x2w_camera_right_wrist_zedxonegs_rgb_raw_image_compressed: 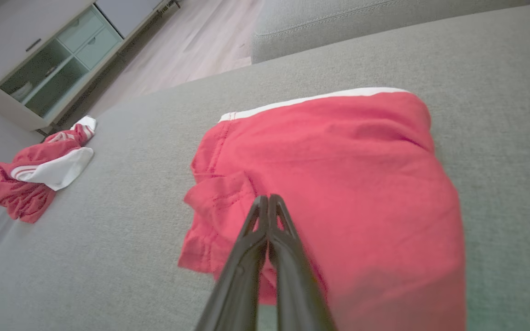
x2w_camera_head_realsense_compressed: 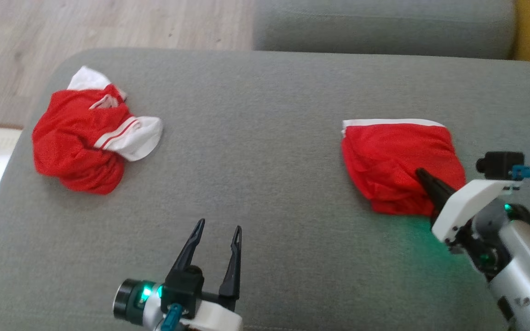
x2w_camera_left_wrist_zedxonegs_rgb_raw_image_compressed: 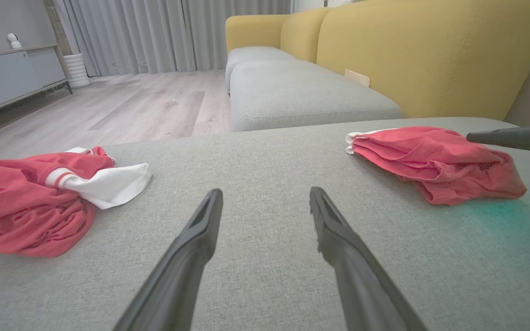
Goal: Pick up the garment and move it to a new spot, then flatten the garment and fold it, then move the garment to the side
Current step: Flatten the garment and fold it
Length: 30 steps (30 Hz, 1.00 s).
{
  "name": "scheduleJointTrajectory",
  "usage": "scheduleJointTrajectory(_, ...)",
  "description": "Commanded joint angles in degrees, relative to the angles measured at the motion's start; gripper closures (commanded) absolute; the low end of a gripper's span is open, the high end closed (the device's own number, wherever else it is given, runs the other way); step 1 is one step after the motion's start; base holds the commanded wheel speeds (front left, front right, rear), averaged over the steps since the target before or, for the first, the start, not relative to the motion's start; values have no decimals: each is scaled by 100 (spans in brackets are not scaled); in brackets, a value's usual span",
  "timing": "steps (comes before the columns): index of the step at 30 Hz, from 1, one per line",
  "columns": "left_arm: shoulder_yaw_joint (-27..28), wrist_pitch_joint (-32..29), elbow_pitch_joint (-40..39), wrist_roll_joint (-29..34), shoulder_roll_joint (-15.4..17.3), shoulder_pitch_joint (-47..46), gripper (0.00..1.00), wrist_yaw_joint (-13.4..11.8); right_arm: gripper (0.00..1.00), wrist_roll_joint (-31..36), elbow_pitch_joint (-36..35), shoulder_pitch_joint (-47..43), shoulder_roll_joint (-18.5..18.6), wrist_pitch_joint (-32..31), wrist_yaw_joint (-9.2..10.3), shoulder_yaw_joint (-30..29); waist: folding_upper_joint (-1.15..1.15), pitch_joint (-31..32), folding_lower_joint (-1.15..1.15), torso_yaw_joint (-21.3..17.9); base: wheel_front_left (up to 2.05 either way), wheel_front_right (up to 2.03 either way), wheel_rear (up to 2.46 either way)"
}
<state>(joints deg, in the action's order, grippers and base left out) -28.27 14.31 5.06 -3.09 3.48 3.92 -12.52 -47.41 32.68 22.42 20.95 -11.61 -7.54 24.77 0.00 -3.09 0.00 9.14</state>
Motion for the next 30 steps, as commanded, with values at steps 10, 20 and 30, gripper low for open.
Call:
scheduleJointTrajectory(10,91,69,-149,-9,-51,-351,0,-70,100,-265,5,262,253,-539,5,523,0,-164,0,216,0,0,0)
scheduleJointTrajectory(20,175,69,-66,-47,-50,-238,0,-87,100,-659,-722,-253,63,-612,5,1551,0,197,0,48,0,0,0)
scheduleJointTrajectory(30,719,69,-128,-253,16,294,0,-210,0,48,-501,-1067,-61,607,5,1049,0,774,0,-353,0,0,0)
